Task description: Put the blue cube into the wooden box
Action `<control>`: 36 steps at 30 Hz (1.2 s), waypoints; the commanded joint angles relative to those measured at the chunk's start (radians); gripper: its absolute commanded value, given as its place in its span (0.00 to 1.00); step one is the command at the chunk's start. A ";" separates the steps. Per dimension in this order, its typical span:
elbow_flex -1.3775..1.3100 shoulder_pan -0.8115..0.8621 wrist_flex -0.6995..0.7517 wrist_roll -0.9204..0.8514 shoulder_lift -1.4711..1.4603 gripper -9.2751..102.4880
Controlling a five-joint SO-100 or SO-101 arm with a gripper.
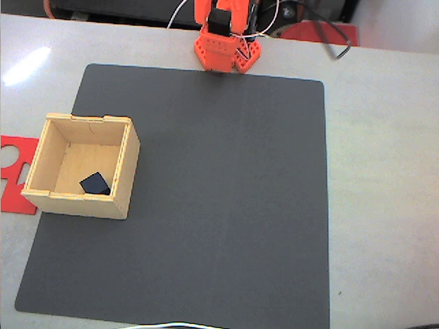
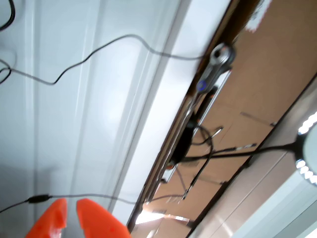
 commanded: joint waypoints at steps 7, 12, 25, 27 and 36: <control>0.696 -0.354 -0.144 -0.026 0.635 0.08; 1.094 -0.336 -0.275 -0.092 0.979 0.08; 1.882 -0.112 -0.416 -0.137 1.477 0.08; 1.960 -0.112 -0.446 -0.126 1.456 0.08; 2.410 -0.106 -0.657 -0.018 1.513 0.08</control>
